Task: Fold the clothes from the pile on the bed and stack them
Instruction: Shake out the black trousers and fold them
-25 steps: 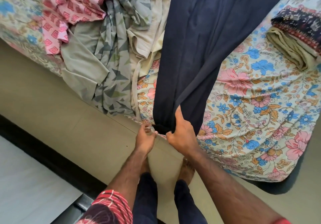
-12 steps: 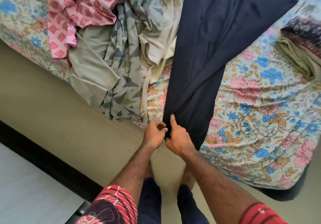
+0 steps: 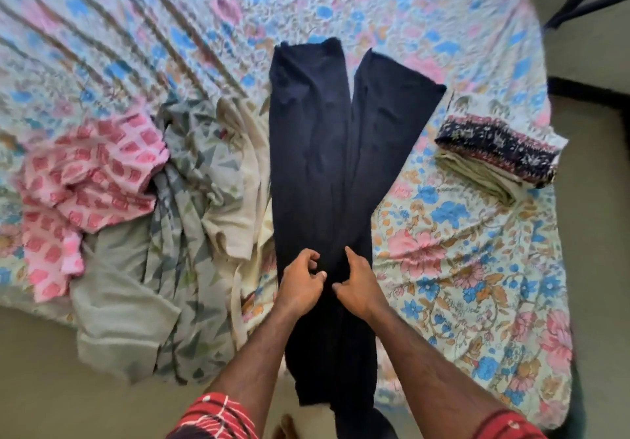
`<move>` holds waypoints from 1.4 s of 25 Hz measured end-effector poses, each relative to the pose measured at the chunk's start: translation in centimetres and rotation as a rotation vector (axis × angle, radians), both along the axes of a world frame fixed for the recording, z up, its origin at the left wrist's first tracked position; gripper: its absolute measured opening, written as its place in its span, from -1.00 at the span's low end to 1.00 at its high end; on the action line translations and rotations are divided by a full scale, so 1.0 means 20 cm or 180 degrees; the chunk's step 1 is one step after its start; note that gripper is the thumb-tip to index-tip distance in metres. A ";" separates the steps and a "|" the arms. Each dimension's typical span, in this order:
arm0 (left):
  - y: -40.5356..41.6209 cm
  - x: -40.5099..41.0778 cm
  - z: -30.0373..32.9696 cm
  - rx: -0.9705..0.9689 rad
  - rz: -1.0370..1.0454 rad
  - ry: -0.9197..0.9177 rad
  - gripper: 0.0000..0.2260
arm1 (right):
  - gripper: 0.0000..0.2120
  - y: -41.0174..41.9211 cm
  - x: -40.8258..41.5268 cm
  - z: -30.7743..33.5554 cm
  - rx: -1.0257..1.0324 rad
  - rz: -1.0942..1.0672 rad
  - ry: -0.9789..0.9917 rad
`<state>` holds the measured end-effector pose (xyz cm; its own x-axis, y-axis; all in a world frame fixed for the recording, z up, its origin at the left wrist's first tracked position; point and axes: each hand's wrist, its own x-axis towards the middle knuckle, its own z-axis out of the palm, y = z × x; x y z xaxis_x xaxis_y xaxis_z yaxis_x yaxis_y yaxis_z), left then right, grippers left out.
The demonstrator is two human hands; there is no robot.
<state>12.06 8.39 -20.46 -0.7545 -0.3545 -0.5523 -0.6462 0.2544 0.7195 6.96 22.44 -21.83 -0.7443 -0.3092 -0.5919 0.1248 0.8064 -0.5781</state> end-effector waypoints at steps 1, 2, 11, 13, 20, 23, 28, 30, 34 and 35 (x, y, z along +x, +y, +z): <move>-0.02 -0.13 0.02 -0.0008 -0.0083 0.0015 -0.74 | -0.11 0.00 -0.11 0.00 -0.0066 -0.0148 -0.0008; -0.03 -0.28 0.04 -0.0026 -0.0149 0.0039 -0.75 | -0.12 0.00 -0.25 -0.01 -0.0120 -0.0346 -0.0005; -0.14 -1.30 0.08 0.0225 -0.0068 -0.0006 -0.74 | -0.14 0.13 -1.36 0.01 -0.0406 -0.1663 -0.0142; -0.14 -1.44 0.09 0.0230 -0.0205 0.0051 -0.73 | -0.13 0.13 -1.55 0.01 -0.0407 -0.1753 -0.0137; -0.04 -1.80 -0.01 -0.0357 -0.1490 0.0615 -0.86 | -0.29 0.12 -2.08 -0.09 -0.0824 -0.2318 -0.0103; 0.06 -1.82 0.00 -0.0307 -0.1985 0.0535 -0.80 | -0.42 0.09 -2.21 -0.07 -0.1333 -0.3047 -0.0510; 0.22 -1.82 0.01 -0.1197 -0.2249 0.0245 -0.60 | -0.62 -0.02 -2.40 -0.02 -0.1256 -0.2923 -0.0443; 0.22 -1.82 -0.01 -0.1387 -0.1806 0.0258 -0.73 | -0.56 -0.08 -2.45 -0.01 -0.1049 -0.2519 -0.0117; 0.09 -1.81 -0.03 -0.0857 -0.0955 0.0541 -0.72 | -0.37 -0.19 -2.51 0.03 -0.0965 -0.2438 0.0293; 0.03 -1.80 -0.03 -0.0753 -0.0780 0.0686 -0.69 | -0.32 -0.24 -2.52 0.05 -0.0936 -0.2399 0.0394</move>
